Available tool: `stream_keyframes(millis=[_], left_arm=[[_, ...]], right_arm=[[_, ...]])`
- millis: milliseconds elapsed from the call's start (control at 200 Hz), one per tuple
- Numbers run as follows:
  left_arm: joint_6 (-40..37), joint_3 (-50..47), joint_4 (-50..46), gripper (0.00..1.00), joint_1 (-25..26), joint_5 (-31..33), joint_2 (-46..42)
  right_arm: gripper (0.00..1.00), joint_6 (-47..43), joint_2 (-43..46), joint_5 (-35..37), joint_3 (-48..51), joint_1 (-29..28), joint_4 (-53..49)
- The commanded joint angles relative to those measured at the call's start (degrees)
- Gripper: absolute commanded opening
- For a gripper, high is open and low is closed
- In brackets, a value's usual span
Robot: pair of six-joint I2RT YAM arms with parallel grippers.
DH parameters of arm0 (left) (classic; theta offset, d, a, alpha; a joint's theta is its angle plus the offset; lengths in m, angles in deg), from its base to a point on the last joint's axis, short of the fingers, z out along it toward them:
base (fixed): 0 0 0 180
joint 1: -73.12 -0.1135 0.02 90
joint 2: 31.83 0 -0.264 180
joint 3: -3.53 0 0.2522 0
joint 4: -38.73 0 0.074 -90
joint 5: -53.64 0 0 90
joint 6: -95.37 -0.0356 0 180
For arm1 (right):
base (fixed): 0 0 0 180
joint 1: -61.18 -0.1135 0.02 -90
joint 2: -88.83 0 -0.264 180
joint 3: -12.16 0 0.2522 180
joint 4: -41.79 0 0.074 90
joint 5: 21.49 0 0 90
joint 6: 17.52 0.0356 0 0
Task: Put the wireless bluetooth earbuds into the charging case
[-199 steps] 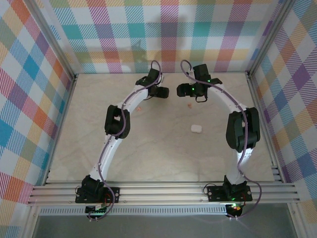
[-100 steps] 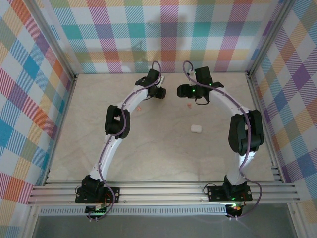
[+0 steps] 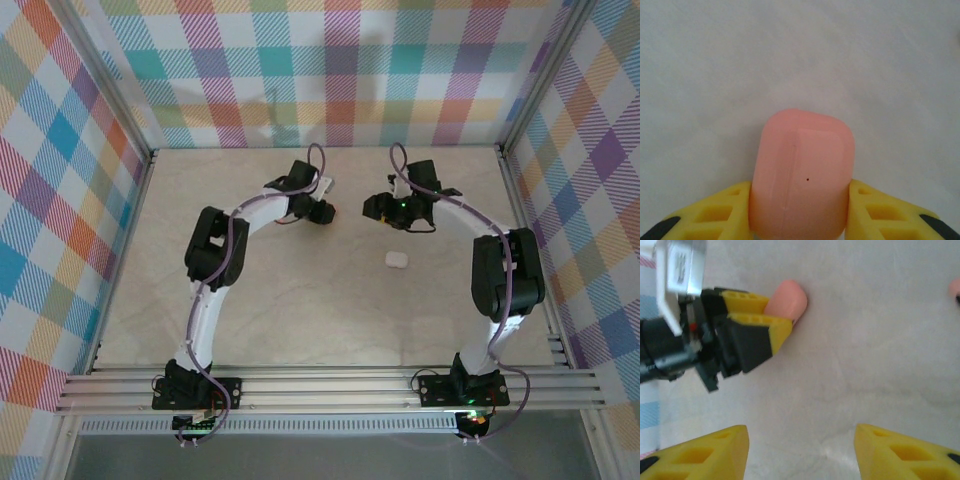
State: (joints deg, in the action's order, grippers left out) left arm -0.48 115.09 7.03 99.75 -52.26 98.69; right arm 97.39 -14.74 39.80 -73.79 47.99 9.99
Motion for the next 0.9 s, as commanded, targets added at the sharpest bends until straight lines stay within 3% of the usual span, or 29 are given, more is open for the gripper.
stream_keyframes(millis=[0, 190, 420, 900], left_arm=[[-0.9, -11.6, 6.5, 0.25, 2.0, -8.5, -6.8], [-5.1, -26.1, 13.9, 0.25, 4.4, -9.5, -20.1], [-10.6, -34.8, 13.3, 0.22, 7.6, -10.1, -33.2], [-13.8, -36.8, 10.6, 0.18, 14.3, -7.6, -46.7]], right_arm=[[0.55, 3.2, 2.6, -11.9, 1.0, 1.0, 1.5], [0.54, 2.0, 6.9, -17.1, 4.3, 0.6, -2.8], [0.55, -4.0, 12.0, -15.4, 3.1, -4.0, -16.2], [0.56, -1.6, 19.3, -19.3, 5.6, -7.8, -16.7]])
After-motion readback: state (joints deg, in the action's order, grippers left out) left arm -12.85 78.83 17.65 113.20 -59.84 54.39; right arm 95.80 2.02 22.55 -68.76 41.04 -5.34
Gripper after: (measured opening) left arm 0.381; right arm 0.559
